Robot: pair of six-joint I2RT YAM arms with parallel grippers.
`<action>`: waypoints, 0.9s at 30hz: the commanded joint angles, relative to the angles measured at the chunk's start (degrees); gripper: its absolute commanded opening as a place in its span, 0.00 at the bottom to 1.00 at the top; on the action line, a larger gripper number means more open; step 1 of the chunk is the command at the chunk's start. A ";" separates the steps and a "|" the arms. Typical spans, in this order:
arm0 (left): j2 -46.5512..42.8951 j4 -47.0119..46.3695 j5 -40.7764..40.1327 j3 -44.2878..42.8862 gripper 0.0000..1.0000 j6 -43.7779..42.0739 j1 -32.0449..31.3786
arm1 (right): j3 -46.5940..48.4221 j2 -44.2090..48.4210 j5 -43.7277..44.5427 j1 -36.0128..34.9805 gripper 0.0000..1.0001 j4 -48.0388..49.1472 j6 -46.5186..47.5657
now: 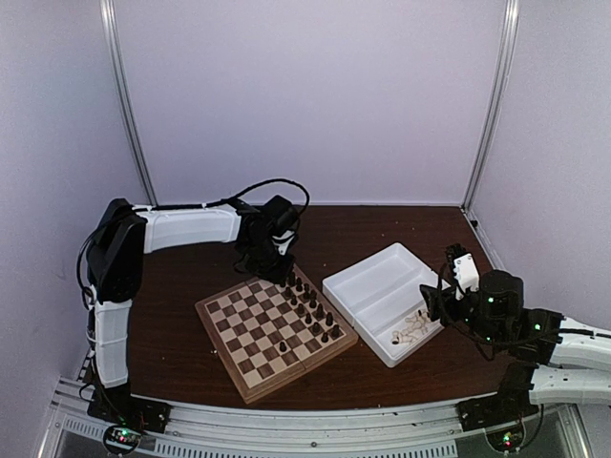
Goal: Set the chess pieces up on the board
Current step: Place the chess piece on the chessboard.
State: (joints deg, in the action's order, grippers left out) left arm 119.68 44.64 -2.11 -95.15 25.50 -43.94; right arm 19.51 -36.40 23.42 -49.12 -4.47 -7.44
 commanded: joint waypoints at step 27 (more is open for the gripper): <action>-0.94 2.01 0.52 -2.74 0.24 -0.83 0.62 | -0.44 -0.07 0.84 0.19 0.77 1.02 -0.14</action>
State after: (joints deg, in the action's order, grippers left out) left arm 120.36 45.63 -2.11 -96.92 25.04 -43.86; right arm 19.51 -36.42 23.42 -49.12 -4.45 -7.44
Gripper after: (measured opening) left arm 0.239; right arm 0.767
